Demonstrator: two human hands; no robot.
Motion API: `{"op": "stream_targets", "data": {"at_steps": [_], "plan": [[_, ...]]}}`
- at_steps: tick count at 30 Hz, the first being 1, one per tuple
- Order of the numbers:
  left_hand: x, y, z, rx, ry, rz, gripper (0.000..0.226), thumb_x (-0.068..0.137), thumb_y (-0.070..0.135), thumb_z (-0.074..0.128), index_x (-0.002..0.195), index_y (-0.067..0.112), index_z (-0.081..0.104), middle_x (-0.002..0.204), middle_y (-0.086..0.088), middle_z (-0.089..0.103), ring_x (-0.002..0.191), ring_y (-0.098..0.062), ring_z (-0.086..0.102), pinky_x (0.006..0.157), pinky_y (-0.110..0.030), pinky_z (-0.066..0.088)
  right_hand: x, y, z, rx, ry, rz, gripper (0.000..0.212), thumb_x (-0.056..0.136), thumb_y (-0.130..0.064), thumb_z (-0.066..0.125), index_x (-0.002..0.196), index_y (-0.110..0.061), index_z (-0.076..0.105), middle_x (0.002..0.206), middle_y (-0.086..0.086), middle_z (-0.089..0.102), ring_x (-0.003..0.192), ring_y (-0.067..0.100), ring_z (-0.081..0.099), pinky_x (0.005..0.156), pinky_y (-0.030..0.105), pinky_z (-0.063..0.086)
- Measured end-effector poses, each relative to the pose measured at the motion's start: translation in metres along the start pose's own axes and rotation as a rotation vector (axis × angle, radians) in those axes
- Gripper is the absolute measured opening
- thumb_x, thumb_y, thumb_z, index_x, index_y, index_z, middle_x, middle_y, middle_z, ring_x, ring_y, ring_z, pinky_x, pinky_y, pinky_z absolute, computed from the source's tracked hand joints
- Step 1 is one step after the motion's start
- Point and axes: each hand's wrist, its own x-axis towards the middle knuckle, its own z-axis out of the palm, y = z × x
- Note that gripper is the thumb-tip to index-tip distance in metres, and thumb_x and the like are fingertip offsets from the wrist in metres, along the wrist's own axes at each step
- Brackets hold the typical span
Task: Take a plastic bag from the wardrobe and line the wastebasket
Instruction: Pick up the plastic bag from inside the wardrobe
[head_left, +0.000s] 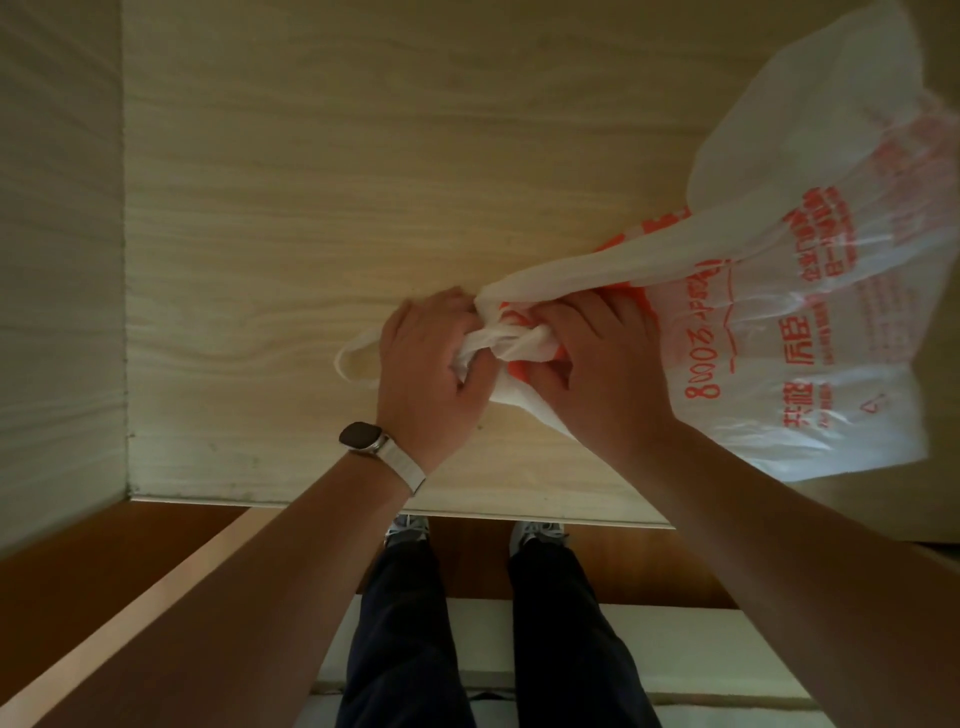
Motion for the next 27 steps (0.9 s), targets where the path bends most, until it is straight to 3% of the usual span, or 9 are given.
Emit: {"op": "stream_targets", "data": {"at_steps": [2, 5, 8, 12, 15, 18, 22, 25, 27], "plan": [[-0.002, 0.014, -0.001, -0.229, -0.016, -0.139, 0.021, 0.082, 0.024, 0.055, 0.102, 0.018, 0.059, 0.103, 0.004, 0.064, 0.096, -0.019, 0.061, 0.085, -0.053, 0.049, 0.002, -0.002, 0.001, 0.036, 0.018, 0.043, 0.035, 0.087, -0.051, 0.062, 0.106, -0.022, 0.067, 0.114, -0.003, 0.066, 0.107, 0.029, 0.056, 0.094, 0.046, 0.042], [-0.007, 0.023, 0.001, -0.340, -0.053, -0.227, 0.045, 0.081, 0.040, 0.061, 0.123, 0.033, 0.045, 0.110, 0.009, 0.060, 0.100, -0.015, 0.063, 0.084, -0.049, 0.053, 0.004, -0.005, 0.002, 0.090, 0.027, 0.074, 0.029, 0.085, -0.045, 0.065, 0.106, -0.024, 0.067, 0.113, -0.005, 0.065, 0.106, 0.027, 0.057, 0.095, 0.045, 0.042], [-0.005, 0.017, 0.009, -0.195, -0.091, -0.203, 0.071, 0.085, 0.051, 0.059, 0.144, 0.017, 0.038, 0.121, -0.003, 0.062, 0.108, -0.020, 0.061, 0.091, -0.052, 0.051, 0.004, -0.004, 0.001, 0.135, -0.004, 0.051, 0.027, 0.083, -0.032, 0.067, 0.109, -0.026, 0.066, 0.114, -0.005, 0.065, 0.109, 0.027, 0.056, 0.097, 0.046, 0.041], [0.003, 0.019, 0.017, -0.084, -0.048, -0.208, 0.083, 0.085, 0.057, 0.053, 0.148, 0.006, 0.033, 0.115, -0.009, 0.065, 0.106, -0.026, 0.062, 0.092, -0.056, 0.047, 0.003, 0.002, -0.003, 0.131, -0.112, -0.005, 0.032, 0.086, -0.029, 0.056, 0.115, -0.019, 0.064, 0.118, -0.004, 0.064, 0.113, 0.027, 0.055, 0.099, 0.048, 0.040], [0.007, 0.020, 0.021, 0.000, -0.012, -0.190, 0.063, 0.085, 0.051, 0.052, 0.134, 0.011, 0.054, 0.107, -0.005, 0.069, 0.101, -0.027, 0.063, 0.095, -0.050, 0.045, -0.002, 0.004, -0.006, 0.143, -0.157, -0.038, 0.029, 0.086, -0.028, 0.055, 0.112, -0.015, 0.061, 0.113, -0.002, 0.064, 0.110, 0.027, 0.056, 0.099, 0.048, 0.041], [0.010, 0.020, 0.021, -0.046, 0.012, -0.227, 0.038, 0.083, 0.046, 0.057, 0.104, 0.016, 0.068, 0.091, 0.004, 0.069, 0.088, -0.020, 0.065, 0.085, -0.045, 0.050, -0.006, 0.001, -0.015, 0.197, -0.196, -0.027, 0.036, 0.089, -0.029, 0.059, 0.122, -0.015, 0.057, 0.120, -0.001, 0.062, 0.114, 0.023, 0.054, 0.103, 0.045, 0.040], [0.005, 0.030, 0.006, -0.198, 0.049, -0.272, 0.020, 0.080, 0.033, 0.065, 0.088, 0.015, 0.066, 0.091, 0.005, 0.054, 0.082, 0.007, 0.052, 0.077, -0.008, 0.039, -0.012, -0.010, -0.041, 0.135, -0.141, -0.101, 0.039, 0.085, -0.021, 0.063, 0.122, -0.008, 0.060, 0.121, 0.007, 0.063, 0.113, 0.023, 0.054, 0.102, 0.039, 0.041], [0.001, 0.050, -0.020, -0.275, 0.039, -0.257, 0.012, 0.079, 0.021, 0.071, 0.088, 0.020, 0.063, 0.102, 0.004, 0.061, 0.093, -0.003, 0.058, 0.081, -0.018, 0.046, -0.015, -0.022, -0.065, 0.094, -0.091, -0.147, 0.043, 0.085, -0.024, 0.065, 0.124, -0.008, 0.060, 0.124, 0.010, 0.061, 0.117, 0.028, 0.054, 0.101, 0.042, 0.043], [0.000, 0.075, -0.047, -0.378, 0.022, -0.306, 0.013, 0.080, 0.030, 0.071, 0.089, 0.033, 0.062, 0.097, 0.014, 0.068, 0.085, -0.004, 0.063, 0.071, -0.022, 0.052, -0.016, -0.033, -0.084, 0.075, -0.045, -0.174, 0.046, 0.085, -0.029, 0.065, 0.126, -0.009, 0.060, 0.129, 0.012, 0.058, 0.123, 0.030, 0.052, 0.104, 0.042, 0.040]]}}
